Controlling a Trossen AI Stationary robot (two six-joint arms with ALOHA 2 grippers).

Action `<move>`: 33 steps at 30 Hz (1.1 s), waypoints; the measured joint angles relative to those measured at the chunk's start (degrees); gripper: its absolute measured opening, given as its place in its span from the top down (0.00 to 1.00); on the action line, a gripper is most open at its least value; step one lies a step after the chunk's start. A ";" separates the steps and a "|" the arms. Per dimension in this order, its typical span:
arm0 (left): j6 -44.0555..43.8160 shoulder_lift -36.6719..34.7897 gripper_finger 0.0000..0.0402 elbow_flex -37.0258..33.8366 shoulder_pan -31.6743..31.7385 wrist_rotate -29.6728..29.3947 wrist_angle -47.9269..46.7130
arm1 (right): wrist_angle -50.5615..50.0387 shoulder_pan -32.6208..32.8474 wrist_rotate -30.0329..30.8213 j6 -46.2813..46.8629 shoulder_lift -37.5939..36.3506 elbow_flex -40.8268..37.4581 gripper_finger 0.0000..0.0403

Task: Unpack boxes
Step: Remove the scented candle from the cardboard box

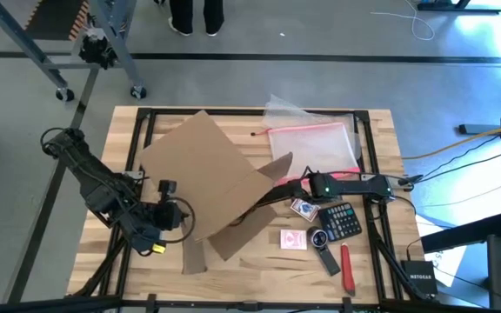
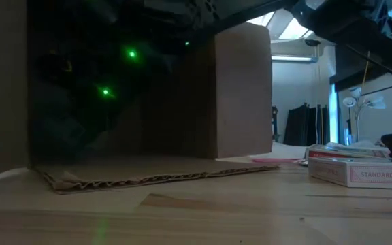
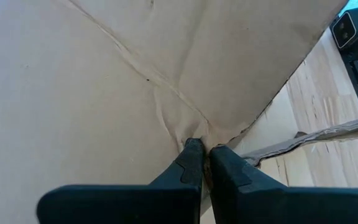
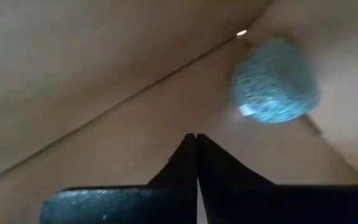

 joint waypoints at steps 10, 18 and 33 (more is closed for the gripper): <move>0.08 0.00 0.99 -0.02 0.07 -0.54 0.05 | 16.88 -4.23 -1.16 0.03 0.08 -0.09 1.00; 1.56 0.02 0.99 -0.04 0.17 -0.12 0.22 | 30.06 -8.79 -7.86 7.14 2.86 0.12 1.00; 1.05 0.07 0.99 -0.04 0.17 -0.64 0.44 | 17.07 -9.84 -11.23 10.11 5.89 0.21 1.00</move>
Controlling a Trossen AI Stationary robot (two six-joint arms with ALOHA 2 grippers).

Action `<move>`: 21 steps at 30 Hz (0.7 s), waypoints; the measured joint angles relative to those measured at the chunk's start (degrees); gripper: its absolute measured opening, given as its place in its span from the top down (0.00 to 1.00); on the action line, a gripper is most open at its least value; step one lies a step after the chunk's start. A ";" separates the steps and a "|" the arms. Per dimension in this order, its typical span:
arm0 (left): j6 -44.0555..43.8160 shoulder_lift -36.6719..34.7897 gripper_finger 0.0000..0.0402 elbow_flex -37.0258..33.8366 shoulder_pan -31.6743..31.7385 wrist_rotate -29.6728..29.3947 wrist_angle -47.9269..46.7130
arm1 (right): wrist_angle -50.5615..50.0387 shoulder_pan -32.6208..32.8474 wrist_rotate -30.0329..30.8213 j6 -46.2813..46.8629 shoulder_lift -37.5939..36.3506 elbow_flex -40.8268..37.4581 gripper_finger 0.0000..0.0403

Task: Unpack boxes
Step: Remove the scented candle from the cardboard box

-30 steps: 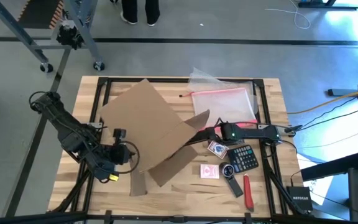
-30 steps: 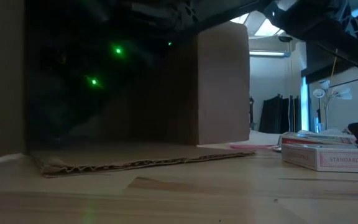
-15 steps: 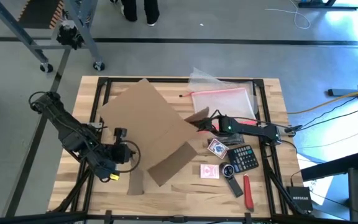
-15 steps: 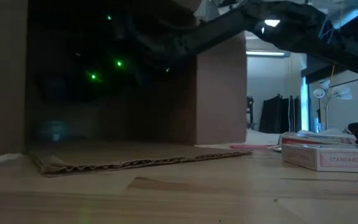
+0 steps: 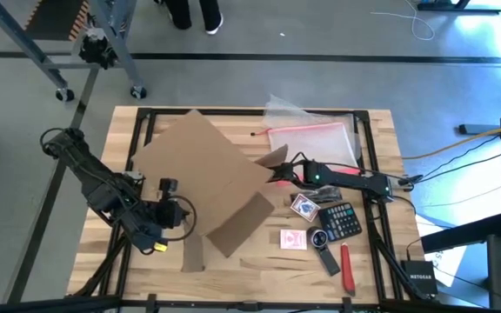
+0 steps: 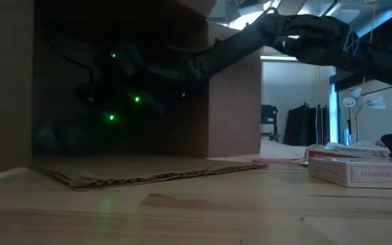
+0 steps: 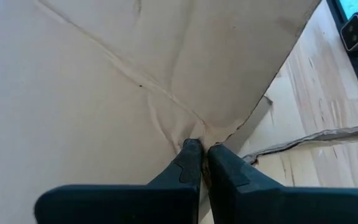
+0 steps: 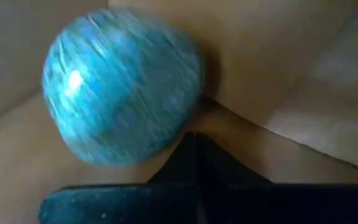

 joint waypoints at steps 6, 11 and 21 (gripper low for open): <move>-0.02 -0.01 0.99 0.01 0.00 -0.03 0.18 | -9.62 1.77 2.22 -0.92 -2.11 0.12 1.00; -0.02 -0.02 0.99 0.04 -0.17 0.13 -0.13 | -23.07 4.24 5.72 -1.07 -5.69 0.02 1.00; 0.02 -0.02 0.99 0.04 -0.17 -0.14 -0.23 | -29.78 7.63 10.08 -1.81 -10.38 -0.37 1.00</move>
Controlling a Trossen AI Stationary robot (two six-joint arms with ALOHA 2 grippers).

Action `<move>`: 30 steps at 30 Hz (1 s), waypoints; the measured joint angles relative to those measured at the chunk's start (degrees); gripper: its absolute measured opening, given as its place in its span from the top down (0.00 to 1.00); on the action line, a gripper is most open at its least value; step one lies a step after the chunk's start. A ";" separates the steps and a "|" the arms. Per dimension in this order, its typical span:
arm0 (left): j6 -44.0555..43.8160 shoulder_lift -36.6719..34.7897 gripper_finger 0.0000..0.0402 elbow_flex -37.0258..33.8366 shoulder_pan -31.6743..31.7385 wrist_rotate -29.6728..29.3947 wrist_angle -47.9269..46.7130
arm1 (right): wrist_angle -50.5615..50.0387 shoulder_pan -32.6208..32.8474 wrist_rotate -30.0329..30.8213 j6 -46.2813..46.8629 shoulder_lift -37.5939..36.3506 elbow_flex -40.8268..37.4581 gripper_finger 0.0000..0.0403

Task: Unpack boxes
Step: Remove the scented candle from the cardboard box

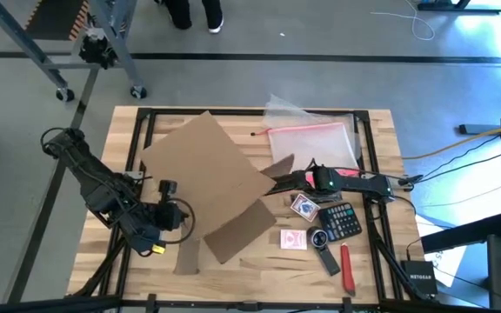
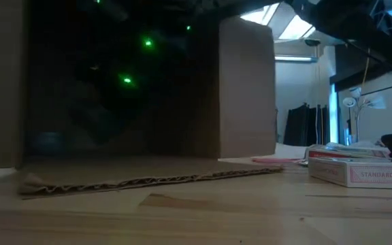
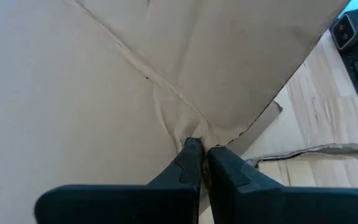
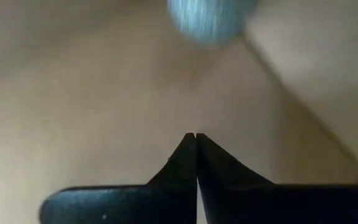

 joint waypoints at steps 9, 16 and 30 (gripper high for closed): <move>0.07 -0.04 0.99 -0.09 0.04 -0.34 -0.42 | 33.87 -3.27 -6.57 -0.52 4.82 -0.03 1.00; 0.15 0.00 0.99 -0.07 0.07 0.02 -0.15 | 51.74 -5.21 -8.33 0.87 9.04 0.27 1.00; 0.06 0.00 0.99 -0.07 0.17 -1.00 -0.18 | 38.11 -8.56 -9.38 4.13 10.38 0.64 1.00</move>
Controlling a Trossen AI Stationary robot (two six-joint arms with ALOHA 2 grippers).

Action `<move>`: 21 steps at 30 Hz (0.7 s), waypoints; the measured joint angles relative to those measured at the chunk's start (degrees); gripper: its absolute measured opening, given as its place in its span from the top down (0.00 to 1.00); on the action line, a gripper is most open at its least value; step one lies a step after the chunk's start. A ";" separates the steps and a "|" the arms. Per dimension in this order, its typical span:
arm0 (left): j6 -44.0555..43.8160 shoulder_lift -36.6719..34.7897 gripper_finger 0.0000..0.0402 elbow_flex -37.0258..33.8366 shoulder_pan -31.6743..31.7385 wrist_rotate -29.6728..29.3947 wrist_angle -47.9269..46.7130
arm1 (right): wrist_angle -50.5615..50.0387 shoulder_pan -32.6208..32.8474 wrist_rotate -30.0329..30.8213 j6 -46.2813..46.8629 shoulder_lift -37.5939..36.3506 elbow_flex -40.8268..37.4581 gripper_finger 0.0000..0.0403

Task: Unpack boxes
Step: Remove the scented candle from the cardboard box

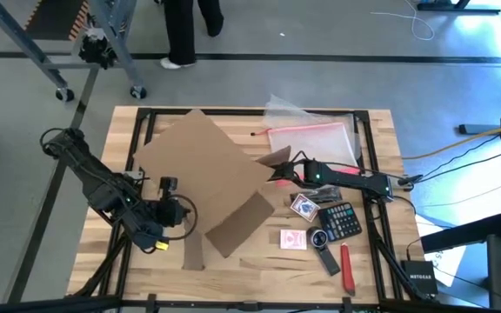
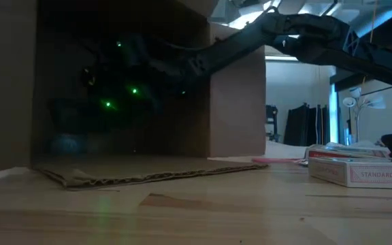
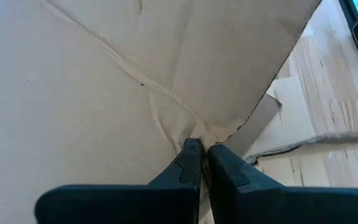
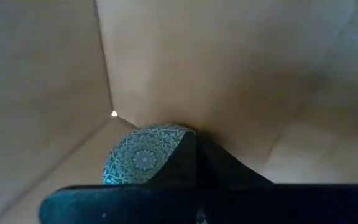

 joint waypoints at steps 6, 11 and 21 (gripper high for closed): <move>-0.06 0.00 0.99 0.00 -0.07 0.39 -0.02 | -5.01 2.22 0.10 -1.38 -1.01 -0.04 1.00; -0.74 0.02 0.99 0.06 -0.11 0.37 -0.39 | -14.30 3.88 0.45 -1.72 -3.74 -0.14 1.00; -1.15 -0.09 0.99 0.15 -0.75 1.44 -1.31 | -32.50 6.88 3.40 -1.74 -8.97 -0.33 1.00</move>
